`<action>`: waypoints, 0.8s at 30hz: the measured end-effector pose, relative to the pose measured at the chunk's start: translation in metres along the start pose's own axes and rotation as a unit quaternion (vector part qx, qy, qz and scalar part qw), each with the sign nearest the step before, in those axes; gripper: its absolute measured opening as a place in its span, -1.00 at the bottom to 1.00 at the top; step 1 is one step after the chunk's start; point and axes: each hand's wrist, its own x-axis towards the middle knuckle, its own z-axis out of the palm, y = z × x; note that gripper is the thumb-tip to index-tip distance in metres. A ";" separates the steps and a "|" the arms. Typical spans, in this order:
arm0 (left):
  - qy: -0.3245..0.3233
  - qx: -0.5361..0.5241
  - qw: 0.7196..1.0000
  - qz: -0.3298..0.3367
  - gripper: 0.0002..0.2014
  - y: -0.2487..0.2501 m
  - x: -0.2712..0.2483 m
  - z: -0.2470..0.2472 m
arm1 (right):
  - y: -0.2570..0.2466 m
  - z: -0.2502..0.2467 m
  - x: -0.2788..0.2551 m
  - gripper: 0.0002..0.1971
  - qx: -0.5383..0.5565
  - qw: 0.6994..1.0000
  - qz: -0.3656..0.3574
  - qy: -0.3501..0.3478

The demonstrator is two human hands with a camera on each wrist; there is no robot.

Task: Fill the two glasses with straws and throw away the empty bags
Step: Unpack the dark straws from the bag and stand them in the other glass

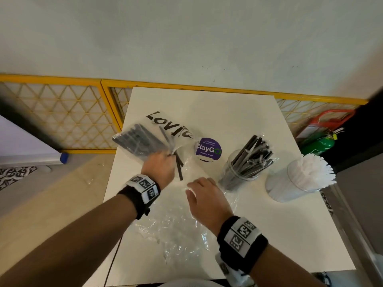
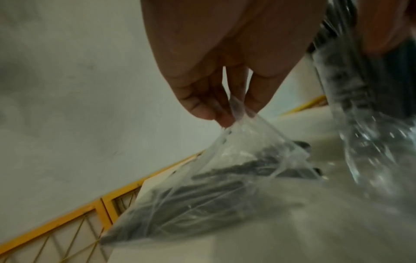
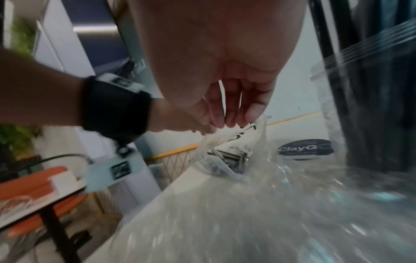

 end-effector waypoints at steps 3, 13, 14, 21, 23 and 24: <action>0.078 -0.061 0.995 0.007 -0.80 -0.014 -0.010 -0.022 | -0.004 0.001 0.047 -0.74 0.047 0.998 0.030 0.015; 0.106 -0.123 0.983 0.085 -0.59 -0.005 -0.046 -0.033 | -0.044 0.018 0.131 -0.75 -0.028 0.963 0.168 -0.208; 0.103 -0.133 0.981 0.099 -0.54 -0.002 -0.047 -0.029 | -0.069 0.019 0.122 -0.71 -0.092 0.950 0.210 -0.211; 0.083 -0.186 0.970 0.132 -0.54 -0.001 -0.045 -0.022 | -0.113 0.043 0.102 -0.58 -0.098 0.924 0.333 -0.162; 0.076 -0.190 0.968 0.146 -0.56 -0.003 -0.047 -0.025 | -0.118 0.044 0.100 -0.67 -0.125 0.893 0.393 -0.181; 0.076 -0.187 0.968 0.146 -0.57 -0.005 -0.047 -0.025 | -0.119 0.047 0.100 -0.71 -0.147 0.896 0.385 -0.167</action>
